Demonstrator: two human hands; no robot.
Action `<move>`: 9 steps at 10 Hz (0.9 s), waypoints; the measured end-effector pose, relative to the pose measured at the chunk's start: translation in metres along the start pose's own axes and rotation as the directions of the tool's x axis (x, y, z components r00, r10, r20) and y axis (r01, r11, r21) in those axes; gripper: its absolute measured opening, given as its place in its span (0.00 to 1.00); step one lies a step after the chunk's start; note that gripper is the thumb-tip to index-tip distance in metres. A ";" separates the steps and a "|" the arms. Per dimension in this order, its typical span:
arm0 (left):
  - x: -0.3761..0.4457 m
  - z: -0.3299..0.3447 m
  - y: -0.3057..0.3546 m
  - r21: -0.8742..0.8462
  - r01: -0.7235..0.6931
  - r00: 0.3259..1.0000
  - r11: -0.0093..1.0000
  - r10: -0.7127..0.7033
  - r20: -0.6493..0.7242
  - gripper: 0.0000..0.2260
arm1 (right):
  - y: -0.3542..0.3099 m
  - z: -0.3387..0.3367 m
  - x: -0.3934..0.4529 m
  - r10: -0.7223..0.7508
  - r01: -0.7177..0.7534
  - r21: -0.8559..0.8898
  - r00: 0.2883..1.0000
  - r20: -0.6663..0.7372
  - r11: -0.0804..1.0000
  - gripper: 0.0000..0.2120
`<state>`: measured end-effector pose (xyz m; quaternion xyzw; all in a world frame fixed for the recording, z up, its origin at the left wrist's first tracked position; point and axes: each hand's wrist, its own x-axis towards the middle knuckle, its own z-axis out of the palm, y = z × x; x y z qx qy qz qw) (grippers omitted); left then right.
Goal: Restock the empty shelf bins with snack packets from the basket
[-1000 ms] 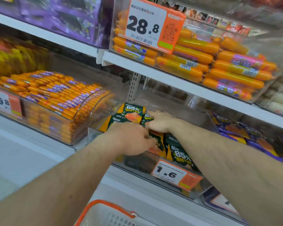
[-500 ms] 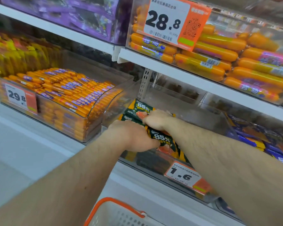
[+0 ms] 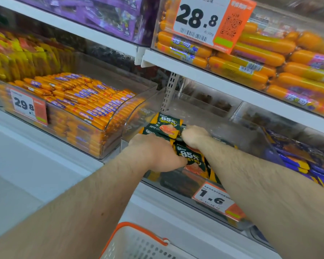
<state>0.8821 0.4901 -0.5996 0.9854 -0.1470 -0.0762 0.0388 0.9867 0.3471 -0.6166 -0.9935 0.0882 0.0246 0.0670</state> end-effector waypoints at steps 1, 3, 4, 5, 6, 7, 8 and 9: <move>0.003 0.002 -0.001 -0.001 0.011 1.000 1.000 -0.011 0.017 0.29 | 0.007 0.003 -0.001 0.016 -0.015 -0.026 0.999 0.047 1.000 0.26; 0.005 0.002 -0.003 -0.011 0.000 0.999 1.000 0.000 0.032 0.34 | 0.030 -0.016 -0.012 0.054 -0.055 -0.068 0.998 -0.006 0.996 0.18; 0.002 0.001 -0.002 -0.011 -0.023 0.999 1.000 0.023 0.031 0.31 | 0.050 -0.017 -0.024 0.123 -0.114 -0.120 0.990 0.074 0.986 0.20; 0.000 0.001 -0.002 -0.016 -0.039 0.999 0.999 0.039 0.006 0.29 | 0.059 -0.014 -0.020 0.102 -0.091 -0.148 0.993 0.065 0.985 0.21; 0.001 0.003 -0.003 -0.039 -0.049 0.998 0.998 0.048 -0.027 0.27 | 0.062 -0.017 -0.017 0.082 -0.078 -0.124 0.996 0.034 0.989 0.24; -0.003 0.003 -0.004 -0.075 -0.075 0.983 0.994 0.061 -0.170 0.21 | 0.061 -0.026 -0.033 0.064 -0.068 -0.062 0.996 -0.069 0.996 0.22; -0.018 -0.001 0.002 -0.124 -0.139 0.938 0.982 0.091 -0.334 0.17 | 0.058 -0.041 -0.065 -0.022 0.028 0.039 0.987 -0.159 0.999 0.21; -0.034 -0.011 0.021 -0.138 -0.189 0.909 0.972 0.120 -0.399 0.17 | 0.059 -0.058 -0.107 -0.145 0.159 0.059 0.971 -0.192 0.986 0.16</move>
